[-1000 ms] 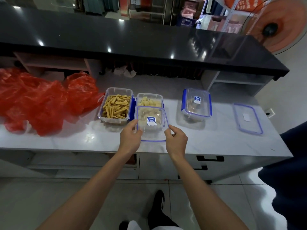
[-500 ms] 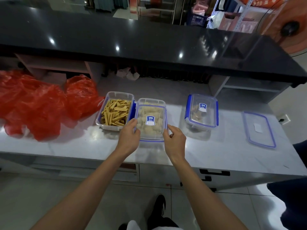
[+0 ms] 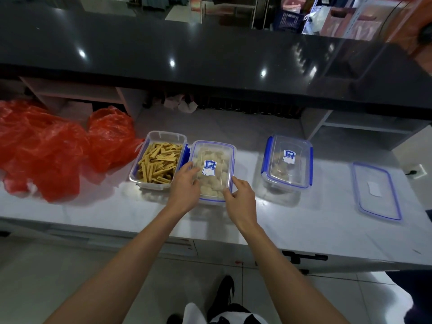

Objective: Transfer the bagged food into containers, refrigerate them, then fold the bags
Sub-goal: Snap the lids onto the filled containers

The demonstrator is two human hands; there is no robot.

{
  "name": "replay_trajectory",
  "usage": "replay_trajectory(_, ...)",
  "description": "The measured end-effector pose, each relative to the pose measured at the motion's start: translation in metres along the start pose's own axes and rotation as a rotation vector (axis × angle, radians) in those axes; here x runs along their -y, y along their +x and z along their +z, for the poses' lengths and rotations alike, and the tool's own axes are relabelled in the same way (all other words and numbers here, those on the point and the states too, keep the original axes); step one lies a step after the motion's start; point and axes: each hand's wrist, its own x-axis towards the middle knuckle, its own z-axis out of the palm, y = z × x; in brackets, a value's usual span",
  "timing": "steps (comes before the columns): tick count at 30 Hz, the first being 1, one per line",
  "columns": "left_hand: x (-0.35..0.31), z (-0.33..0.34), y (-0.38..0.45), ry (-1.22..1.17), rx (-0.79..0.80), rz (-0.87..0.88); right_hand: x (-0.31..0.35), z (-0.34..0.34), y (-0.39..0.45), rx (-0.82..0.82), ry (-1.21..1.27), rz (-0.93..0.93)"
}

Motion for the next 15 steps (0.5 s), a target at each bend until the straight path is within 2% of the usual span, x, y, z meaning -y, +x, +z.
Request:
replay_trajectory(5, 0.0, 0.007, 0.006, -0.028, -0.032, -0.019, -0.009, -0.003, 0.015, 0.012, 0.025, -0.008)
replay_trajectory(11, -0.008, 0.021, 0.01, -0.182, -0.091, -0.054, -0.031, -0.018, 0.031, -0.023, 0.007, 0.003)
replay_trajectory(15, -0.012, 0.032, 0.016, -0.168, -0.101, -0.053, -0.033, -0.024, 0.039, 0.02, -0.038, -0.1)
